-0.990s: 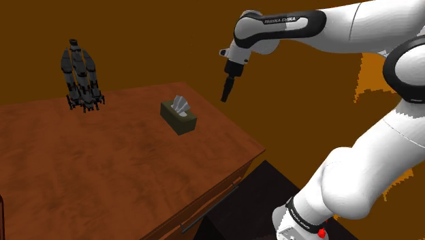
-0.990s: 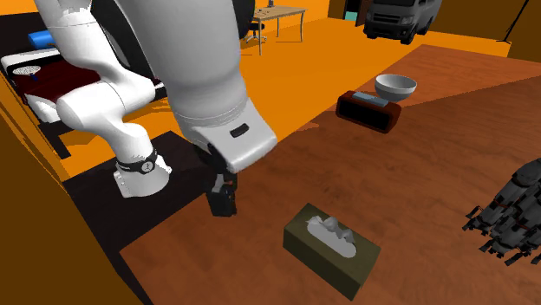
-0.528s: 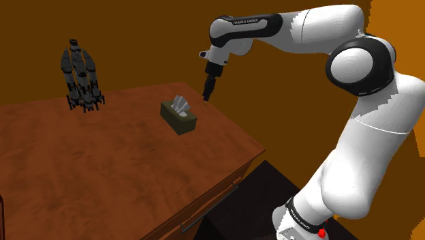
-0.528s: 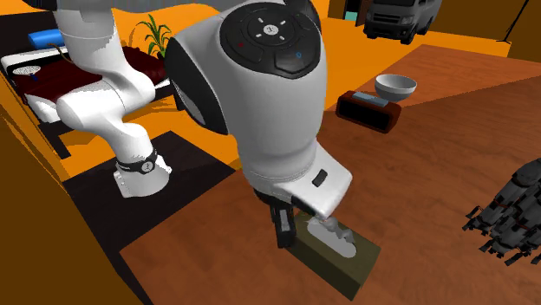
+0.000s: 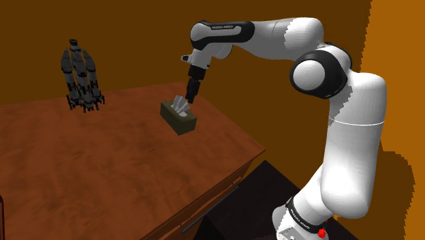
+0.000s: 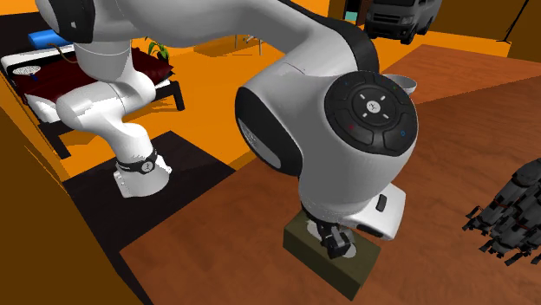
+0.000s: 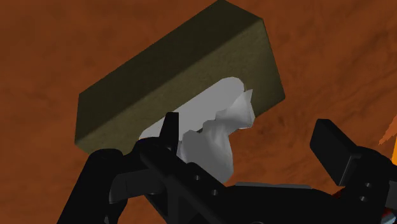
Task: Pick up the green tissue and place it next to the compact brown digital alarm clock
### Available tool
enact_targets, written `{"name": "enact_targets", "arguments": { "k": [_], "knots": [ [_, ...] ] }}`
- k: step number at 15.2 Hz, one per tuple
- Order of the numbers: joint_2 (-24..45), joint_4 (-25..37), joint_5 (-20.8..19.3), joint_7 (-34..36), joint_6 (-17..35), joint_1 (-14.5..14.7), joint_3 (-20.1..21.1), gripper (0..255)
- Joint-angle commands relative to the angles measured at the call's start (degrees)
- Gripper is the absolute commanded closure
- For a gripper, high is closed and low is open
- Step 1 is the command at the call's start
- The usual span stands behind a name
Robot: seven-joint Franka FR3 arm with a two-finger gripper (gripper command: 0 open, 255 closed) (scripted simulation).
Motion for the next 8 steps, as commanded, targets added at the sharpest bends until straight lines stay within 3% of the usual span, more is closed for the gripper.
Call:
{"name": "enact_targets", "arguments": {
  "k": [1,8],
  "knots": [
    [0.2,-1.2,0.2,-0.4,1.4,0.2,0.2,0],
    [0.2,-3.8,0.5,-0.7,4.0,0.8,0.4,0]
  ]
}}
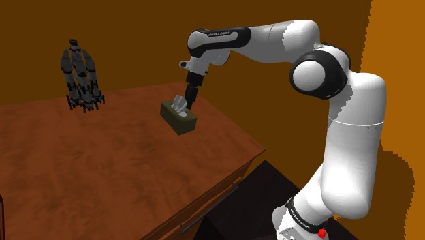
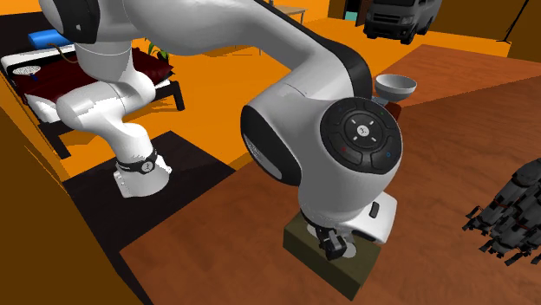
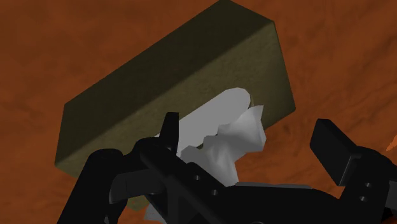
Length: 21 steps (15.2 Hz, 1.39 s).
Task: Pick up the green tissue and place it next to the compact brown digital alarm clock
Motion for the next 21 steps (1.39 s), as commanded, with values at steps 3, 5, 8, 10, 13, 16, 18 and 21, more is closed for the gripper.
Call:
{"name": "enact_targets", "arguments": {
  "k": [3,5,8,10,13,16,18,21],
  "knots": [
    [0.0,-0.1,0.0,0.0,0.1,0.0,0.0,0],
    [0.0,-0.1,0.0,0.0,0.1,0.0,0.0,0],
    [0.0,-0.1,0.0,0.0,0.1,0.0,0.0,255],
    [0.1,0.0,0.0,0.0,0.1,0.0,0.0,255],
    [0.0,-0.1,0.0,0.0,0.1,0.0,0.0,255],
    [-0.3,0.2,-0.1,0.2,-0.5,0.0,0.0,255],
    [-0.8,1.0,-0.2,0.6,-1.7,0.0,-0.1,255],
    [-1.4,2.3,-0.5,1.3,-3.5,-0.1,-0.2,255]
  ]
}}
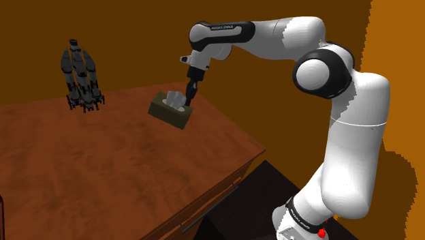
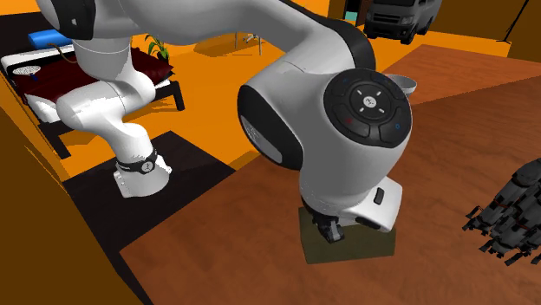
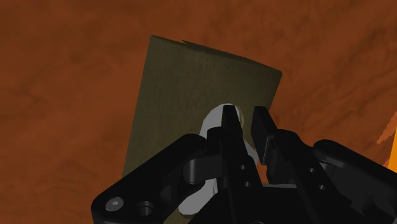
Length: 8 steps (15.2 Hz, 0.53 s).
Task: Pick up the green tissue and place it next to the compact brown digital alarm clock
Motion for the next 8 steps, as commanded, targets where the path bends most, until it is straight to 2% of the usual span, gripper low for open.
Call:
{"name": "enact_targets", "arguments": {
  "k": [1,8],
  "knots": [
    [-0.2,1.3,-0.1,0.4,-1.5,-0.1,-0.1,255],
    [-1.2,5.1,-0.5,2.0,-6.0,-0.4,-0.2,255]
  ]
}}
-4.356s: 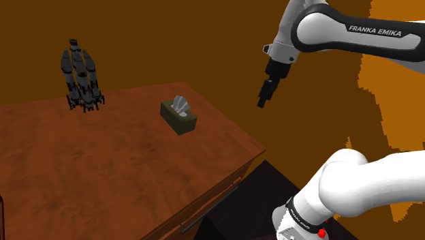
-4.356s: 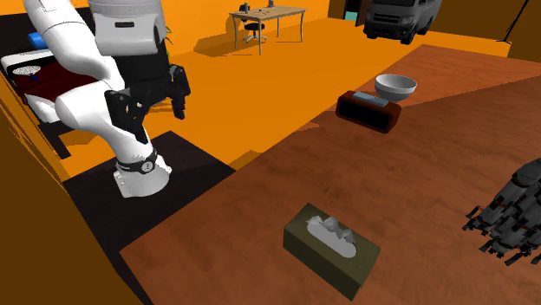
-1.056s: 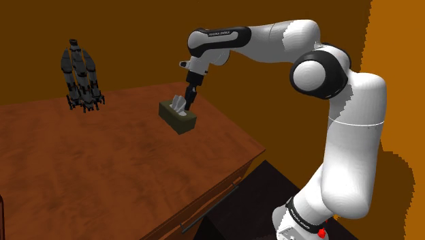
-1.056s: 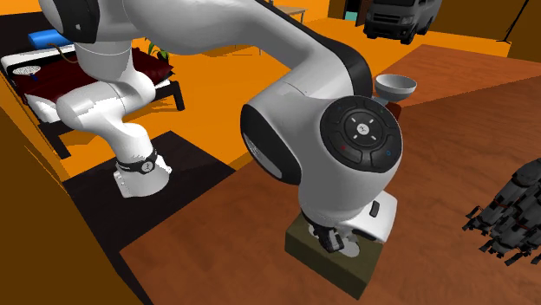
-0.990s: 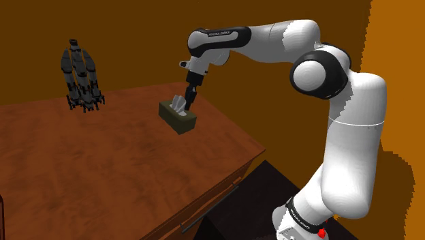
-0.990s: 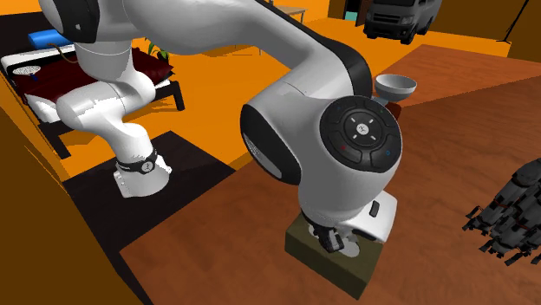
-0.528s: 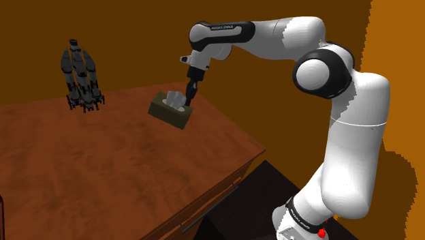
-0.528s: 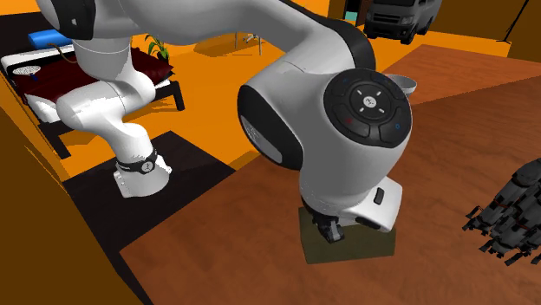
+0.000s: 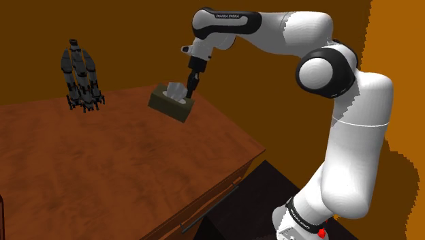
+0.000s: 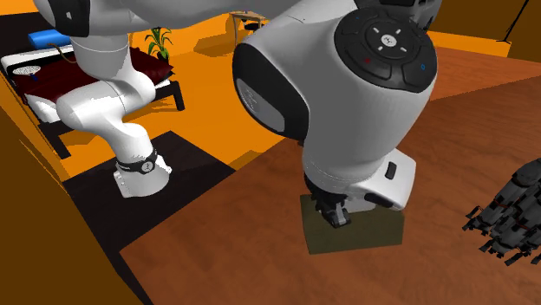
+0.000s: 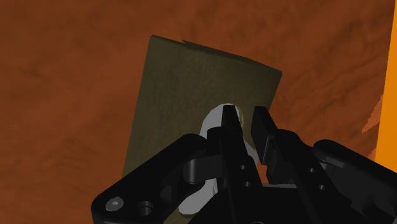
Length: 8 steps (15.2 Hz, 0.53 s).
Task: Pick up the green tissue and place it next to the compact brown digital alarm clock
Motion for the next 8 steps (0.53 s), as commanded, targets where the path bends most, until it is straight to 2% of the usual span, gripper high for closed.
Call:
{"name": "enact_targets", "arguments": {
  "k": [1,8],
  "knots": [
    [-0.2,1.2,-0.1,0.4,-1.3,-0.1,0.0,255],
    [-0.4,6.1,-0.2,2.0,-6.2,-0.5,-0.1,255]
  ]
}}
